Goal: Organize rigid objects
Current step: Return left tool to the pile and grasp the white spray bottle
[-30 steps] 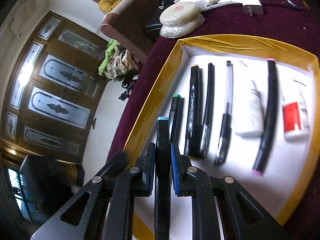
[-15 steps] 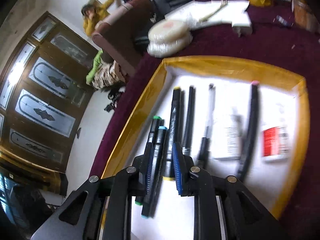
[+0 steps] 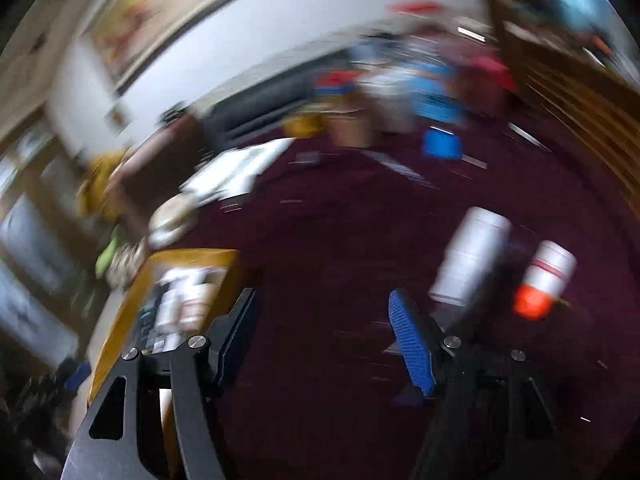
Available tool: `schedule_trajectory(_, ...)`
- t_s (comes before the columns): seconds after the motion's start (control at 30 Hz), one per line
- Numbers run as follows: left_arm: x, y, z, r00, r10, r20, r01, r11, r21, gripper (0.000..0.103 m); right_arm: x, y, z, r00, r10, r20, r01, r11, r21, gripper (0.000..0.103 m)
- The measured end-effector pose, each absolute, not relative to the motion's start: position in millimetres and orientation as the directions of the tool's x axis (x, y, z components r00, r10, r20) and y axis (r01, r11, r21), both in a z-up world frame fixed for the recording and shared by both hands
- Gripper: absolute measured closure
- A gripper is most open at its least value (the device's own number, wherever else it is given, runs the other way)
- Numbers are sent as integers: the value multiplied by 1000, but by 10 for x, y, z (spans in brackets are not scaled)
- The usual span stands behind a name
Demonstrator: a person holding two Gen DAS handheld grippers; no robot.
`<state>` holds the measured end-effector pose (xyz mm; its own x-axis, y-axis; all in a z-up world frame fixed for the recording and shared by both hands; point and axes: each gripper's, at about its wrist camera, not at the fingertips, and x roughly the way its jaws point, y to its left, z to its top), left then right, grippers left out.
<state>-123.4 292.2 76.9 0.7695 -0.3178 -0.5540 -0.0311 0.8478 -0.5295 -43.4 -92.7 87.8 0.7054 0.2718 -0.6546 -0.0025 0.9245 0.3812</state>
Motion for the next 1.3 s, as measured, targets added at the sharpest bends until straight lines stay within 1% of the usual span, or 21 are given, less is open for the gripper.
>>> schedule_trajectory(0.1, -1122, 2528, 784, 728, -359, -584, 25, 865, -500, 41, -444, -1628, 703, 726, 234, -647, 130, 877, 463, 41)
schedule_trajectory(0.27, -936, 1797, 780, 656, -400, -640, 118, 892, -436, 41, -441, -2212, 537, 750, 195, -632, 206, 839, 504, 41)
schedule_trajectory(0.37, -822, 1333, 762, 603, -423, -676, 180, 898, -401, 41, -402, -2384, 467, 760, 194, -620, 218, 823, 525, 41)
schedule_trajectory(0.5, -680, 827, 798, 571, -422, -704, 255, 906, -337, 41, -374, -2544, 372, 786, 201, -585, 210, 802, 558, 41)
schedule_trajectory(0.6, -521, 465, 812, 568, -413, -712, 309, 908, -281, 41, -383, -2639, 285, 795, 229, -561, 202, 772, 602, 41)
schedule_trajectory(0.77, -88, -163, 716, 537, -450, -713, 400, 880, -254, 41, -432, -2759, 208, 800, 274, -533, 197, 719, 666, 41)
schedule_trajectory(0.93, 322, -873, 577, 527, -435, -730, 500, 854, -148, 41, -401, -2835, 120, 791, 303, -532, 207, 686, 698, 41)
schedule_trajectory(1.0, 436, -1076, 483, 521, -400, -754, 524, 847, -88, 42, -381, -2825, 89, 779, 317, -541, 209, 682, 701, 41)
schedule_trajectory(1.03, 493, -1159, 426, 518, -379, -767, 526, 848, -64, 44, -374, -2817, 93, 778, 315, -544, 208, 687, 696, 41)
schedule_trajectory(1.07, 547, -1228, 363, 512, -354, -783, 524, 851, -42, 52, -376, -2808, 95, 778, 314, -544, 206, 692, 692, 41)
schedule_trajectory(1.1, 605, -1270, 281, 499, -315, -807, 515, 857, -15, 63, -374, -2805, 90, 776, 315, -546, 204, 695, 690, 41)
schedule_trajectory(1.13, 633, -1274, 244, 488, -303, -818, 507, 862, -17, 64, -373, -2800, 89, 774, 314, -550, 204, 699, 686, 41)
schedule_trajectory(1.2, 637, -1139, 201, 448, -347, -824, 490, 866, -98, 65, -373, -2793, 88, 773, 311, -553, 204, 703, 681, 41)
schedule_trajectory(1.3, 508, -864, 197, 437, -361, -824, 465, 875, -136, 65, -374, -2788, 88, 772, 310, -556, 204, 707, 678, 41)
